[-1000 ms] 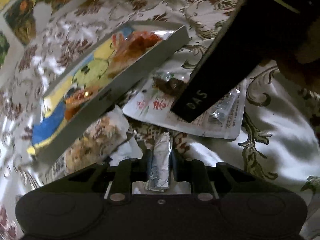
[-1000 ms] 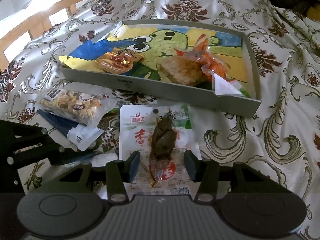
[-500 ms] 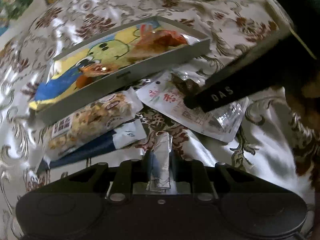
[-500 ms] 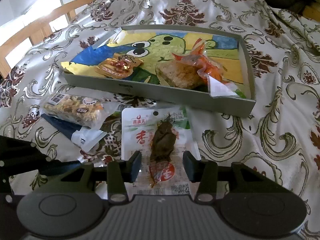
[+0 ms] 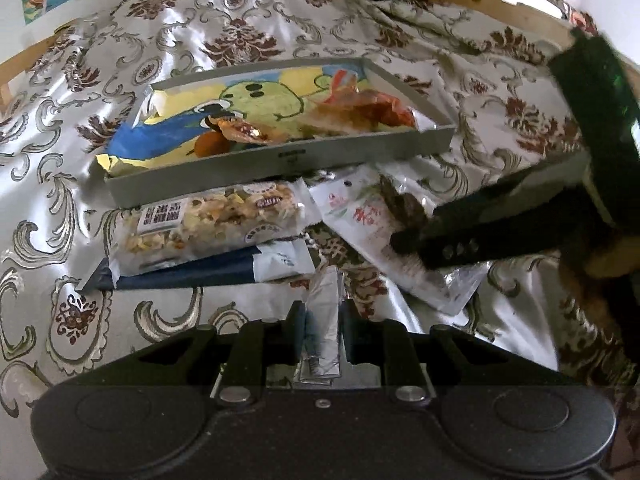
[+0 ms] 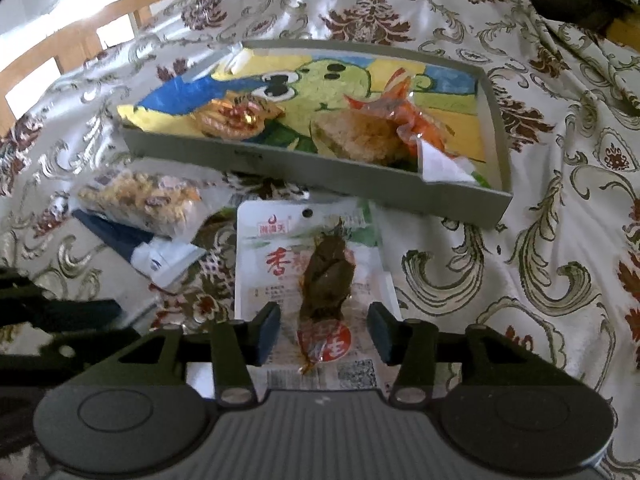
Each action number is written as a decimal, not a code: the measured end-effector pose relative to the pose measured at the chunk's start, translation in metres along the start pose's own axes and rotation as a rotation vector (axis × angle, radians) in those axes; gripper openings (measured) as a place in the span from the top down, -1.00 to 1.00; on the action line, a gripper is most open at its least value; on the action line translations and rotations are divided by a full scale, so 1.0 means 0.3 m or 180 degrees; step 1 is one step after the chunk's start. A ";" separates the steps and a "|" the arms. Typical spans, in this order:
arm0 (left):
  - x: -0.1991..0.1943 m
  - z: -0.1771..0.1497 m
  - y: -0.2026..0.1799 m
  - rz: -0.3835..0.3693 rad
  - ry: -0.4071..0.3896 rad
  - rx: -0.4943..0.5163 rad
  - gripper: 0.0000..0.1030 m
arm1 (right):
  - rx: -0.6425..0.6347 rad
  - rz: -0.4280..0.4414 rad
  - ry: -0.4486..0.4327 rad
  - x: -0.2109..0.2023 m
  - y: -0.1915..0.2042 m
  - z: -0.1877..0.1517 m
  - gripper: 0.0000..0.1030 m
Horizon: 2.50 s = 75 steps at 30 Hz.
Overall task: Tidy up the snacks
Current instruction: 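Grasp the silver foil packet with the left tool while the right tool holds the brown snack, then carry the silver packet into the tray with the left tool while the right tool carries the brown snack in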
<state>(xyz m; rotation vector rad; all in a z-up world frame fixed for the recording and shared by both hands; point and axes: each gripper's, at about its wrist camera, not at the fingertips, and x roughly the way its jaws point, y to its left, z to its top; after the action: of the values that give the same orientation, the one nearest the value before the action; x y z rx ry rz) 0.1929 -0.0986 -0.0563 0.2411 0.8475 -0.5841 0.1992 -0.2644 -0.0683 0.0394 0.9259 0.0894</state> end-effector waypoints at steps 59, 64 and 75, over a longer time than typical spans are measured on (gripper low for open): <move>0.152 0.357 0.450 0.0311 -0.1341 -0.1411 0.60 | 0.0198 -0.0082 -0.1557 0.030 0.007 0.304 0.13; 0.189 0.356 0.449 0.0349 -0.1265 -0.1407 0.60 | 0.0090 -0.0126 -0.1446 0.078 0.034 0.302 0.12; 0.250 0.337 0.424 0.0371 -0.1082 -0.1327 0.59 | -0.0006 -0.0162 -0.1374 0.105 0.050 0.283 0.06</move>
<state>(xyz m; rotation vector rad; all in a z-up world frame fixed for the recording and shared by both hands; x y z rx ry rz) 0.3688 -0.0666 -0.0516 -0.1849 0.6021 -0.3157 0.2849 -0.2461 -0.0414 0.0318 0.4952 0.0321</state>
